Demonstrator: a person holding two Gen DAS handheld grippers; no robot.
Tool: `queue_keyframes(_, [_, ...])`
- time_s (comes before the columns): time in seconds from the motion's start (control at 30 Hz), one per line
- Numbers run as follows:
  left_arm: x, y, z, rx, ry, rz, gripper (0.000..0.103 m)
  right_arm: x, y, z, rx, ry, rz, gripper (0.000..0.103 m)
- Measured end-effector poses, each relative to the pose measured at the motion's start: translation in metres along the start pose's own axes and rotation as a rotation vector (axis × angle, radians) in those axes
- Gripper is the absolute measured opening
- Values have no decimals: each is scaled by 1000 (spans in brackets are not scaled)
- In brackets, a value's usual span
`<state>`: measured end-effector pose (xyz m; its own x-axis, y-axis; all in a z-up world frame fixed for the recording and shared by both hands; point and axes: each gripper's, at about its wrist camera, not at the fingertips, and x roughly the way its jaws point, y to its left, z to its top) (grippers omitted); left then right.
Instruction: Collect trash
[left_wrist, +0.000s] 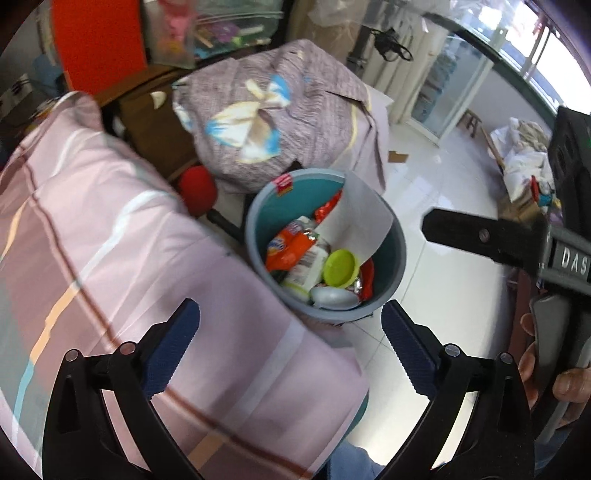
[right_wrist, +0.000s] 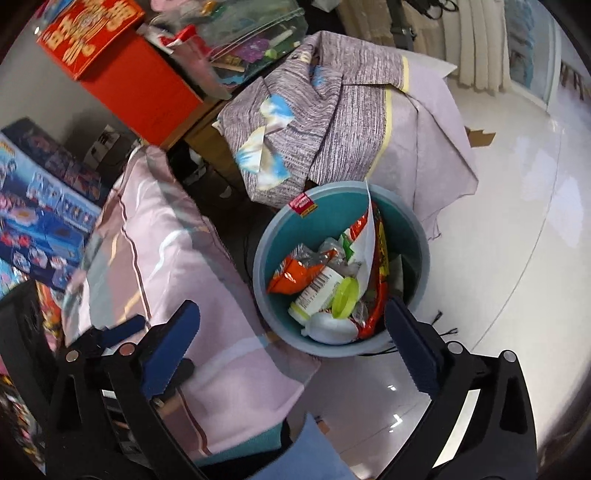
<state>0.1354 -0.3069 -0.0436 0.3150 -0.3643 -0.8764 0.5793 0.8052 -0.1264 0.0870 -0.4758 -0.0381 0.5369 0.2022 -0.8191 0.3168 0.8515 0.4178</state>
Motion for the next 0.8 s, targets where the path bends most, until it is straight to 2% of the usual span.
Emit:
queue_keyframes(0.23, [-21, 22, -30, -65, -19, 61, 99, -14, 18, -27, -73, -8, -29, 96])
queue_keyframes(0.6, [-49, 46, -67, -141, -32, 111, 99, -36, 57, -64, -210, -61, -93, 96])
queue_keyframes(0.8, [-64, 49, -80, -155, -56, 132, 99, -43, 64, -78, -244, -69, -124, 96])
